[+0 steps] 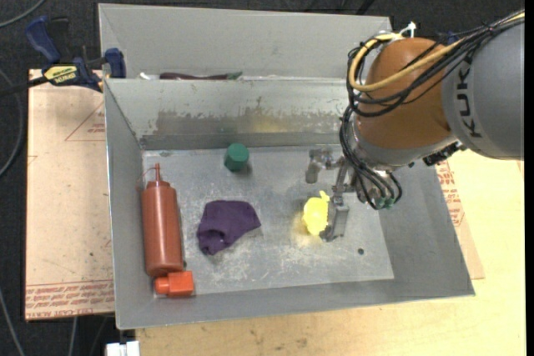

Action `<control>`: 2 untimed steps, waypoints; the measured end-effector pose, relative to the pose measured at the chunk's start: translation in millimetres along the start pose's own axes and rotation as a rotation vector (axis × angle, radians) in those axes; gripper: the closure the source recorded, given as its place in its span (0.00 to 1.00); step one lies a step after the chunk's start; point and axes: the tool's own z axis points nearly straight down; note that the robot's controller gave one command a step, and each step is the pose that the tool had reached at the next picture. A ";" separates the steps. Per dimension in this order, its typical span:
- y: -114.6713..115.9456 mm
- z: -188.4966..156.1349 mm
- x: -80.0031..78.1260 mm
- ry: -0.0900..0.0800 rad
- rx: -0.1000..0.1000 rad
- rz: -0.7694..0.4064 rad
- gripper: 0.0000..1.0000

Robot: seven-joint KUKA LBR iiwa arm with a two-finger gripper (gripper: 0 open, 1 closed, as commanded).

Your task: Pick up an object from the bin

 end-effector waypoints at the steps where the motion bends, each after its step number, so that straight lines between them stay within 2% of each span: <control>1: -15.4 39.6 -8.9 -0.005 0.000 -0.058 0.00; 2: -23.1 61.8 -4.6 -0.006 0.000 -0.074 0.00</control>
Offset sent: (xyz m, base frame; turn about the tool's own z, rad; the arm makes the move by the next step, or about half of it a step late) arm -0.0191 -0.0406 -0.1076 -0.1059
